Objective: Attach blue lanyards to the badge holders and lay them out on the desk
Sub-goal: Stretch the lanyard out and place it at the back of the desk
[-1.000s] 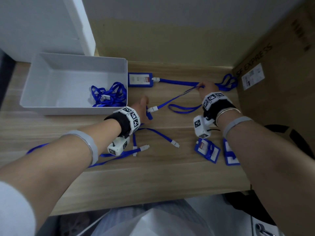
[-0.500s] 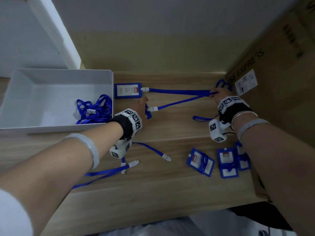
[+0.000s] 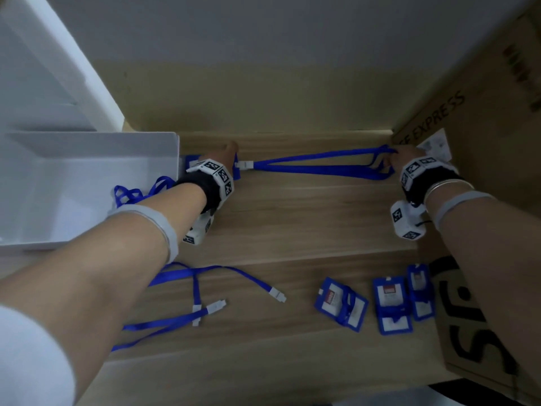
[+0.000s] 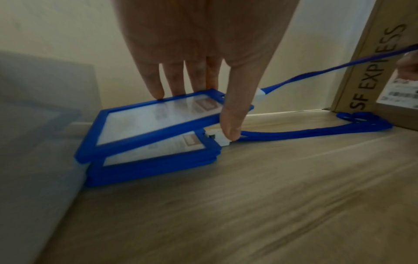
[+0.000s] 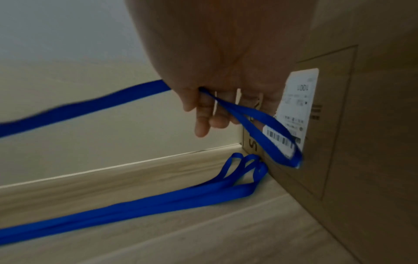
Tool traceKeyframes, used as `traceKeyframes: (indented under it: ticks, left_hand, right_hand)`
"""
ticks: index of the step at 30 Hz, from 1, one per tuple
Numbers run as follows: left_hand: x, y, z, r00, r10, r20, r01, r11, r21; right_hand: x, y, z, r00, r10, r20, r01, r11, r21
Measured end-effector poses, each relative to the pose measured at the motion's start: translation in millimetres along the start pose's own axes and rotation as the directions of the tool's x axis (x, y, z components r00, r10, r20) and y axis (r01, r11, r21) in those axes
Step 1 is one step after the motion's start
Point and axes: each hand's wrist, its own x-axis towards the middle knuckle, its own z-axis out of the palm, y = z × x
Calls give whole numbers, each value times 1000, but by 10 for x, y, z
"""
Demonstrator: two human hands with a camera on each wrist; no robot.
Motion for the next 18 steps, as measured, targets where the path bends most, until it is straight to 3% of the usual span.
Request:
traceKeyframes:
  ticks: [2,6,10,13,15,18]
  left_hand:
    - [61,-11,3,1000,-30,-1,30,1000,-2]
    - [180,-25,41,997,-74,15,73,997,8]
    - [276,-44,68,996,-88,36,86,996,33]
    - [344,-74,88,994,-97,48,95,994,54]
    - [372,-82,98,992,-107,61,102,992,71]
    - [397,-66,114,991,-116,70,110,991,79]
  right_hand:
    - [106,44,-35,998,65,-20,-65,997,-28]
    - [155,140,-82,997,-3,-82,-13,979,-205]
    - [306,151,-77,999,43,-29,-47,989,-142]
    - [363,166,-69,993,78,-83,-82,996,-43]
    - [396,162,-53,997,32,-64,-39,993,-110]
    - [495,192,18,991,126,-36,-125,992,14]
